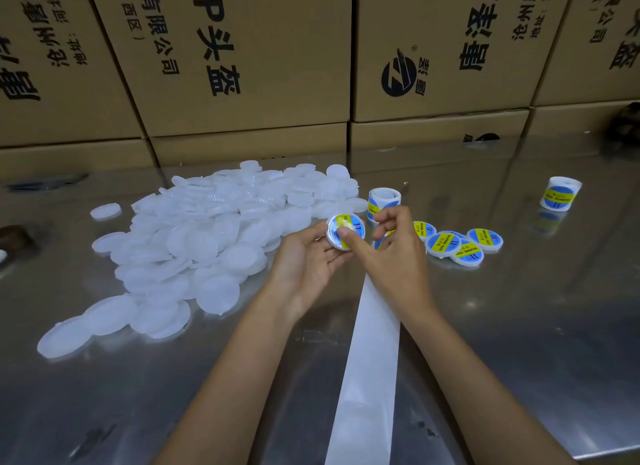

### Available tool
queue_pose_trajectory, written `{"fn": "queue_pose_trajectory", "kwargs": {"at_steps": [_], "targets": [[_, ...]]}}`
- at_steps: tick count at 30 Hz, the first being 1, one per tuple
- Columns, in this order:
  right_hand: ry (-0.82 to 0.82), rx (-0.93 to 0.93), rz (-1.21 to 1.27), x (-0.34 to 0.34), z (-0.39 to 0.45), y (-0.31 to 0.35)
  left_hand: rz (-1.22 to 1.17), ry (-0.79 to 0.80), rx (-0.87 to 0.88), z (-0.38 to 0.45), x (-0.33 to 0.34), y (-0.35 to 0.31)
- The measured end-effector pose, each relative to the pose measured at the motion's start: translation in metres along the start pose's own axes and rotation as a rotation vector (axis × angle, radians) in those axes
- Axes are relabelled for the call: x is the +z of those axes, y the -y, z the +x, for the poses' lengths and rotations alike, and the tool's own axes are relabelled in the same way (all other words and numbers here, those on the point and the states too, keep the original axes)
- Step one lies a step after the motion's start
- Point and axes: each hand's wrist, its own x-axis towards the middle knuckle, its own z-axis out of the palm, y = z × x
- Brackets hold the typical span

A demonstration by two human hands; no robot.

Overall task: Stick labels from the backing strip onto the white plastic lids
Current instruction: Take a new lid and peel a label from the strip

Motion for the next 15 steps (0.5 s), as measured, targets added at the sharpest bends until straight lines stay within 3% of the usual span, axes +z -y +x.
{"fn": "queue_pose_trajectory", "kwargs": {"at_steps": [7, 15], "targets": [[0.056, -0.081, -0.263, 0.0030, -0.0064, -0.0017, -0.084, 0.010, -0.017, -0.0021, 0.0014, 0.0003], [0.093, -0.069, -0.173, 0.0037, -0.0026, -0.0081, -0.013, 0.065, -0.009, 0.0006, -0.0038, -0.0013]]}}
